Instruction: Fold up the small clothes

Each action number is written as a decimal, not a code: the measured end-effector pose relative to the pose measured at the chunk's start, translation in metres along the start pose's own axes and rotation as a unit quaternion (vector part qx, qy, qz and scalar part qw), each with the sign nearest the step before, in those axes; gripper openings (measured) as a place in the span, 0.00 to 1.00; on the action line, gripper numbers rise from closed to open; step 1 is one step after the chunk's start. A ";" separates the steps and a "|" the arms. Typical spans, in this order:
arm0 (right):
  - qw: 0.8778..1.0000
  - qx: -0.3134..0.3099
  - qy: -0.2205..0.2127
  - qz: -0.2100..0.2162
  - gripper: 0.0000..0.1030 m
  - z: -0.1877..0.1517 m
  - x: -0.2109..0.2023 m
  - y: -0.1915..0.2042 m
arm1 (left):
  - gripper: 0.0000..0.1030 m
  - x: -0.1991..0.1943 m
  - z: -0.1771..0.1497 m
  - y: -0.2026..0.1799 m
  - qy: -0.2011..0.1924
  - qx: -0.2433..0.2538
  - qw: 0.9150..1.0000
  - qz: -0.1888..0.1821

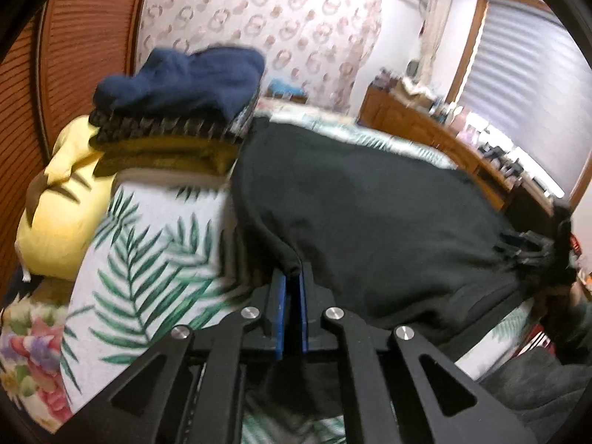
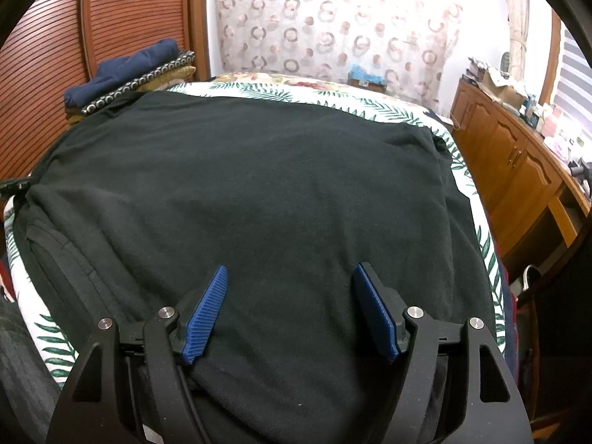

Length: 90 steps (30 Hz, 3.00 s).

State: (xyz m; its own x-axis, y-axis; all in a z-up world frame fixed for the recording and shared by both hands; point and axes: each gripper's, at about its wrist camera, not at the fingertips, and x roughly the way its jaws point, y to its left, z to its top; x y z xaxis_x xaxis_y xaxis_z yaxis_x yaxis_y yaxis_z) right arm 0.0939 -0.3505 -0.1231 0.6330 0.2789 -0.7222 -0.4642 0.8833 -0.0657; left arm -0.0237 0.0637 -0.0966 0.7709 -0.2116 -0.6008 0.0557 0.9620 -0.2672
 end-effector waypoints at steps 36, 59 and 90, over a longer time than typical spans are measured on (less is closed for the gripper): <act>0.994 0.068 -0.078 -0.038 0.70 0.011 -0.066 -0.055 | 0.11 0.042 0.151 -0.231 -0.033 0.192 0.959 -0.204; 0.998 0.024 -0.057 0.016 0.70 0.040 -0.034 -0.020 | 0.33 0.065 0.092 -0.140 0.049 0.150 0.983 -0.099; 0.999 -0.041 0.018 0.024 0.64 0.042 0.024 0.031 | 0.33 0.059 0.063 -0.076 0.048 0.110 0.992 -0.043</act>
State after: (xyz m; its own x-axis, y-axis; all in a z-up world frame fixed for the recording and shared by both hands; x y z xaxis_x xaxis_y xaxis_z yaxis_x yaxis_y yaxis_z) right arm 0.1205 -0.3011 -0.1135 0.5867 0.3051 -0.7501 -0.5433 0.8352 -0.0853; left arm 0.0575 -0.0115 -0.0643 0.6941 -0.3001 -0.6543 0.2646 0.9517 -0.1558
